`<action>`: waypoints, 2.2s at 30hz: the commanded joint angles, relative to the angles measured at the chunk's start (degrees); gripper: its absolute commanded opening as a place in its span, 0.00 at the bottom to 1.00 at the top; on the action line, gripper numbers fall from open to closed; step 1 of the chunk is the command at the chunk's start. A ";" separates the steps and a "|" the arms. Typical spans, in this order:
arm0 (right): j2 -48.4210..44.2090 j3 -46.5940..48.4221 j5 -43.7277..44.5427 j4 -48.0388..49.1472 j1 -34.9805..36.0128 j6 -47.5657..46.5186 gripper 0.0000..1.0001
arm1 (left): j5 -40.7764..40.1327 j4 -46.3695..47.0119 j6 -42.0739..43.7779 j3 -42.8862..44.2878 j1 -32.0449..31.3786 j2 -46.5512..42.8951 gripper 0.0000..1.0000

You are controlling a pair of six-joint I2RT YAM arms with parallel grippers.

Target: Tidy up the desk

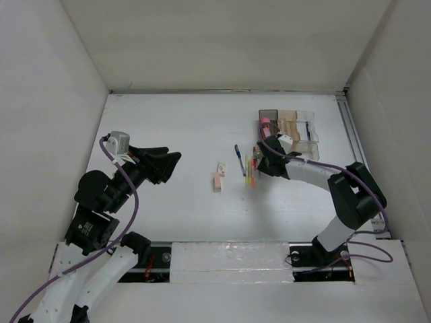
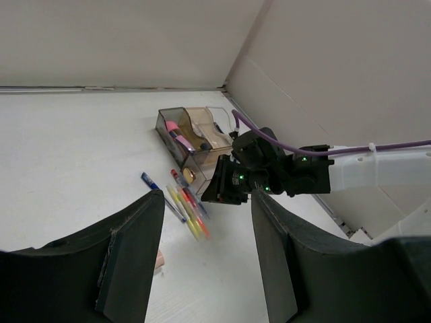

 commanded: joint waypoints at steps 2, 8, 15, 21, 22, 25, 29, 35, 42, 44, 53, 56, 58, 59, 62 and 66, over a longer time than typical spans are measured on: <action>0.94 3.16 0.76 1.09 0.94 -0.04 0.29 | 0.69 2.18 0.68 0.44 -0.16 -0.10 0.50; 3.32 5.88 1.72 -1.46 2.00 0.14 0.29 | 0.69 2.09 0.68 0.44 -0.16 -0.45 0.50; 6.13 8.61 2.60 -3.75 3.31 0.93 0.25 | 0.60 2.09 0.86 0.61 -0.16 -1.07 0.50; 8.86 8.96 2.86 -3.05 6.03 1.98 0.24 | 0.69 2.09 0.86 0.70 -0.16 -1.16 0.50; 8.77 8.88 2.96 -2.87 6.04 2.68 0.24 | 0.69 2.00 0.86 0.61 -0.16 -0.98 0.50; 8.68 8.44 2.69 -2.26 6.04 3.30 0.25 | 1.22 2.09 0.77 0.44 -0.16 -1.15 0.50; 9.21 7.65 3.66 -1.64 6.57 3.57 0.27 | 1.22 2.00 0.86 0.70 -0.16 -0.98 0.50; 10.88 7.47 4.10 -1.73 6.57 3.48 0.18 | 1.04 2.09 0.86 0.61 -0.16 -1.33 0.50; 6.84 6.24 5.50 -2.52 6.57 3.39 0.02 | 1.31 2.27 0.86 0.61 -0.16 -1.33 0.50; 4.22 6.06 5.42 -2.26 7.09 2.34 0.01 | 1.48 2.27 0.77 0.44 -0.16 -1.42 0.50; -11.96 8.78 2.17 -1.11 7.81 -3.99 0.01 | 1.13 2.35 0.77 0.35 -0.16 -1.51 0.50; -15.40 9.93 0.41 -1.99 1.68 -6.62 0.01 | 1.48 2.27 0.77 0.44 -0.16 -1.59 0.50; -16.19 10.89 -0.38 -3.21 -2.46 -9.34 0.01 | 1.22 2.36 0.77 0.26 -0.16 -1.86 0.50; -15.50 11.85 -0.38 -4.35 -9.27 -12.23 0.01 | 1.04 2.27 0.86 0.61 -0.16 -1.68 0.50; -13.13 13.26 0.67 -4.98 -15.91 -13.13 0.01 | 1.30 2.27 0.86 0.53 -0.16 -1.60 0.50; -7.77 16.34 6.01 -3.58 -22.34 -12.43 0.00 | 1.13 2.36 0.86 0.53 -0.16 -1.60 0.51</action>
